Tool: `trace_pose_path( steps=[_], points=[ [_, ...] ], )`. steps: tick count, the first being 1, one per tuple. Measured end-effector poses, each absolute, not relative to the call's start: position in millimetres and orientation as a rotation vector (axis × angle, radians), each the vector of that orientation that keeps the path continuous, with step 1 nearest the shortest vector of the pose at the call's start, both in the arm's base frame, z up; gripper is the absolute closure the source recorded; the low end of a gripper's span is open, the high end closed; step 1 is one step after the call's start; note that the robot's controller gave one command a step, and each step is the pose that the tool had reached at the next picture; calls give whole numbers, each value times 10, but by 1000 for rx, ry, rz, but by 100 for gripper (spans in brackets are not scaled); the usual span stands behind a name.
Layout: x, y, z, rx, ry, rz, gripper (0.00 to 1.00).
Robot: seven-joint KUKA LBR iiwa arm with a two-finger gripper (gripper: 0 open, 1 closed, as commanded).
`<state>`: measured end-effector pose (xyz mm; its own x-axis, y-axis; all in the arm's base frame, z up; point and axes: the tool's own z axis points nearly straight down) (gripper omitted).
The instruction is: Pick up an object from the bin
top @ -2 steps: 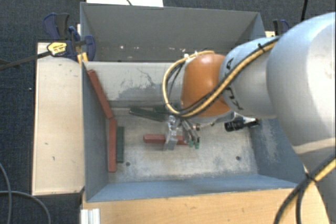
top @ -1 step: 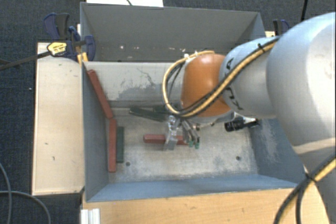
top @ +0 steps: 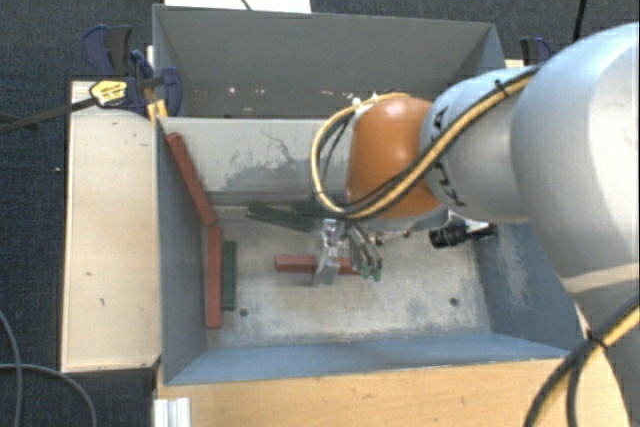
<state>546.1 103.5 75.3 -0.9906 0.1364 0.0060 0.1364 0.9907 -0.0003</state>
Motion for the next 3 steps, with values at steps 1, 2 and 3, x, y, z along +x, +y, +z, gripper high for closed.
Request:
trace_pose_path(
  steps=[1, 2, 3],
  points=[
    [5550, 966, 1082, -104, -3146, -2, 100],
    [5636, 977, 1549, 3, -3137, 1, 100],
    [5498, 1214, 2614, -52, -3144, -1, 100]
  ],
)
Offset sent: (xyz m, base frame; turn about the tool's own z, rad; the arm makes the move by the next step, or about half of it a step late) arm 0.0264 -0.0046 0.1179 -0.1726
